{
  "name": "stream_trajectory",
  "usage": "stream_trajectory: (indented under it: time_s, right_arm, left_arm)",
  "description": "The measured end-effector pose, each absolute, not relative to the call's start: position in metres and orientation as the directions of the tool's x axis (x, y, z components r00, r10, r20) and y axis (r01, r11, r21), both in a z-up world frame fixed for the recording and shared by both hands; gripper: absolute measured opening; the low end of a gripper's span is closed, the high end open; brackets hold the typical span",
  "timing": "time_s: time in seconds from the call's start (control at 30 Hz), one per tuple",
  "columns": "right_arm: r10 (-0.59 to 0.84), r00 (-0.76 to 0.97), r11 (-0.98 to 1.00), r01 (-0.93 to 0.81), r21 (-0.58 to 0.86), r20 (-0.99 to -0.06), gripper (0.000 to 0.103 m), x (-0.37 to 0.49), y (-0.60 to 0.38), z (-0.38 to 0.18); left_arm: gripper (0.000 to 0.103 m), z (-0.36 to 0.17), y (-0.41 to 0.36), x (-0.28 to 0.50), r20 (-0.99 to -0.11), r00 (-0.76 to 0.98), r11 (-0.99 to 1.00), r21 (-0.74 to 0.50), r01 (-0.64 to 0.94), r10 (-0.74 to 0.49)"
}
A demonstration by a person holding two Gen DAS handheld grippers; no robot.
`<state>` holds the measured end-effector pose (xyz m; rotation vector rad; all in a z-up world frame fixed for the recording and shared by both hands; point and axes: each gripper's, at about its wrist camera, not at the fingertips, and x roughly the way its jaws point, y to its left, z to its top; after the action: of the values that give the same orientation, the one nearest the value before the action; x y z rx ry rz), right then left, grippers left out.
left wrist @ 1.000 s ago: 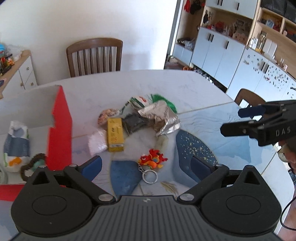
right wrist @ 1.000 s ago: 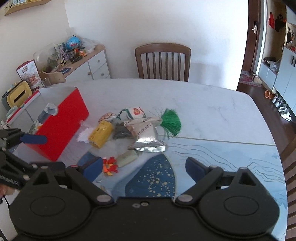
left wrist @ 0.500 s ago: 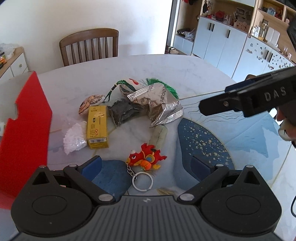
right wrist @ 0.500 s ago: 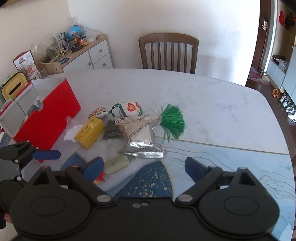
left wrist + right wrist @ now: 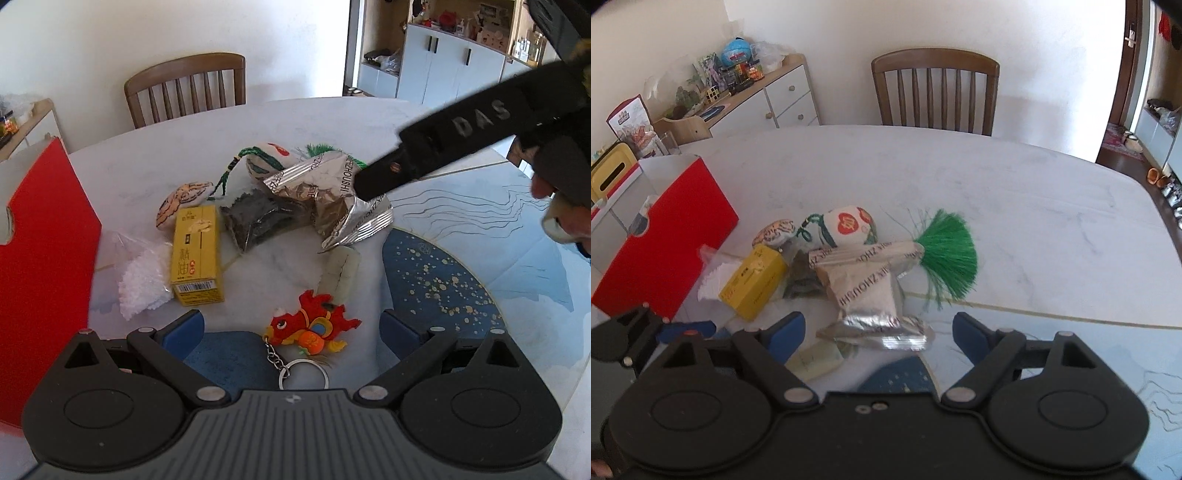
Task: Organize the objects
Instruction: 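Withdraw both tools from the box back toward the table pile, then grasp the silver foil snack bag with the right gripper while the left grasps the red dragon keychain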
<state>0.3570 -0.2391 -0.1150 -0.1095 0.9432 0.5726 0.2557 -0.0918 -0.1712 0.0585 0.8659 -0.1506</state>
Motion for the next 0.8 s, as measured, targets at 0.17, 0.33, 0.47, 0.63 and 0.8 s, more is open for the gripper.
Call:
stream_trajectory:
  time_s: [0.17,0.33,0.47,0.63,0.8]
  right_arm:
    - [0.409,0.447,0.846,-0.513,0.147,-0.796,0.084,0.368,-0.227,-0.121]
    - [0.398,0.441,0.848,-0.512,0.138,-0.804,0.08,0.376,-0.219,-0.128]
    - [0.391,0.442,0.845,-0.519,0.125,-0.807,0.075,0.38,-0.215,-0.131]
    - [0.388,0.441,0.847,-0.516,0.125,-0.809,0.07,0.383,-0.214,-0.134]
    - [0.383,0.435,0.845,-0.52,0.12,-0.815,0.063,0.382,-0.212,-0.136]
  left_arm:
    - [0.092,-0.177,-0.092,0.259,-0.775,0.622,0.988,-0.015,0.157,-0.11]
    - [0.079,-0.182,-0.095,0.262,-0.785,0.607,0.985,-0.02,0.171,-0.121]
    - [0.071,-0.182,-0.1,0.261,-0.781,0.612,0.982,-0.008,0.187,-0.122]
    - [0.059,-0.18,-0.106,0.261,-0.785,0.607,0.978,0.007,0.209,-0.124]
    - [0.057,-0.179,-0.106,0.261,-0.784,0.608,0.978,0.007,0.209,-0.124]
